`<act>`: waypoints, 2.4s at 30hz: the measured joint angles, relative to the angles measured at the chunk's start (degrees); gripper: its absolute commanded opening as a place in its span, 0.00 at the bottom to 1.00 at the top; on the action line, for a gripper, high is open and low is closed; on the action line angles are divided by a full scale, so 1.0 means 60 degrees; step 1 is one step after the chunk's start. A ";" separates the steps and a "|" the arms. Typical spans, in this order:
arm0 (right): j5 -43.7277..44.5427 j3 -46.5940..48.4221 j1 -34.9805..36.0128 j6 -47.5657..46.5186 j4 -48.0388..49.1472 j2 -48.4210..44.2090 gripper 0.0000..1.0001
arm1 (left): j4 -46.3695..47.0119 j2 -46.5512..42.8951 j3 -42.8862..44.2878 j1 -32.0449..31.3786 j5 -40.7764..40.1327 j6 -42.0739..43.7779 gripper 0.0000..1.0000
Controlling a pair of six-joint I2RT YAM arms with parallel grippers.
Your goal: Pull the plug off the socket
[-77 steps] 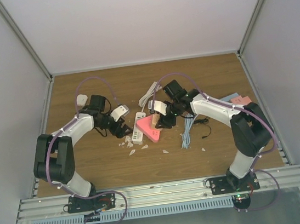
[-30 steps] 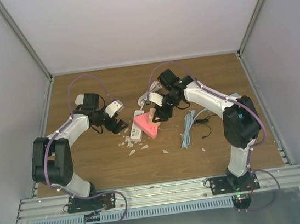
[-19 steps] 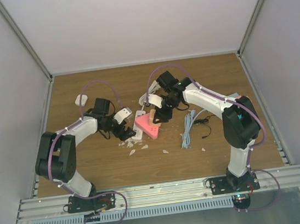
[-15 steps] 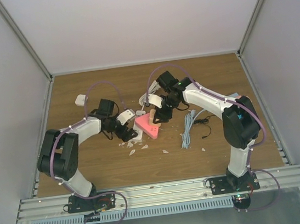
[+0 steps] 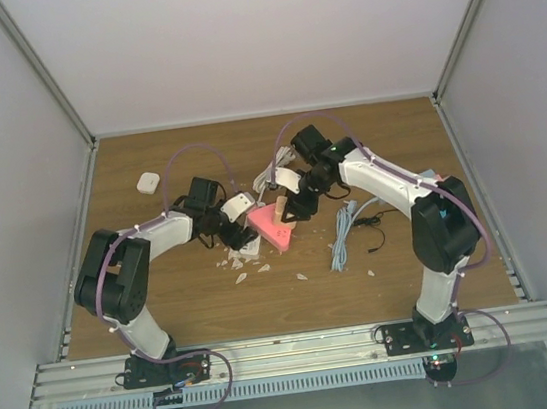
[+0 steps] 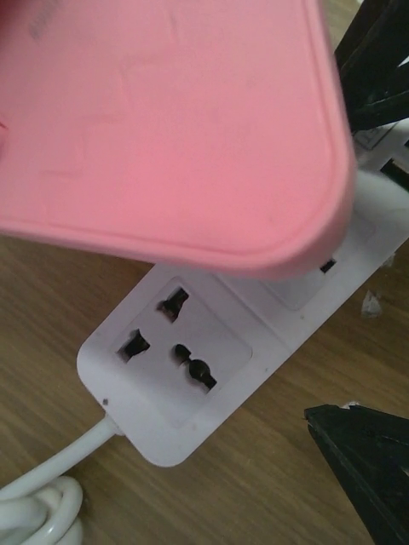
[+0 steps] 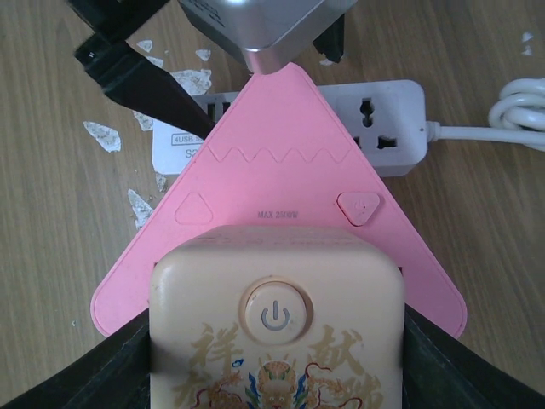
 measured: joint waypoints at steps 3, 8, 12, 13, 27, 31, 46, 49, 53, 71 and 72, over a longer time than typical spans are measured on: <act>-0.0186 0.0011 -0.0186 -0.0025 -0.0069 -0.0291 0.18 | 0.0029 0.0066 0.0091 0.0000 -0.0069 0.0007 0.86; -0.0251 0.0044 -0.0324 -0.0033 -0.0073 -0.0681 0.18 | -0.0055 0.0117 0.0200 0.0076 0.0026 0.0062 0.90; -0.0251 -0.0197 -0.0492 -0.0055 0.0022 -0.0831 0.18 | -0.0703 -0.0040 0.0229 0.0408 0.0328 0.0255 0.89; -0.0251 -0.0339 -0.0576 -0.0058 0.0036 -0.0885 0.18 | -0.0973 -0.0164 0.0226 0.0499 0.0401 0.0368 0.88; -0.0627 -0.1861 -0.1381 -0.0317 0.0401 -0.2408 0.19 | -0.2874 -0.1049 -0.0248 0.1086 0.1297 0.3475 0.55; -0.0892 -0.2393 -0.1388 -0.0463 0.0616 -0.2765 0.19 | -0.2823 -0.0710 -0.0328 0.0980 0.1326 0.3697 0.52; -0.1705 -0.3595 -0.1530 0.0109 0.2157 -0.3395 0.19 | -0.1708 0.0911 0.0652 -0.0175 0.1581 0.2284 0.55; -0.1566 -0.3654 -0.1614 0.0503 0.2772 -0.3410 0.18 | -0.1457 0.0820 0.0776 -0.0022 0.1880 0.1526 0.65; -0.1282 -0.3650 -0.1621 0.1111 0.3734 -0.3410 0.17 | -0.1326 0.0124 0.1009 0.0790 0.2641 0.0419 0.79; -0.0550 -0.2656 -0.1348 0.2980 0.6313 -0.3410 0.14 | -0.0375 -0.2499 0.2069 0.1508 0.4266 -0.4528 0.99; -0.0517 -0.2656 -0.1264 0.3027 0.6379 -0.3410 0.14 | -0.0306 -0.2539 0.2076 0.1508 0.4266 -0.4728 0.99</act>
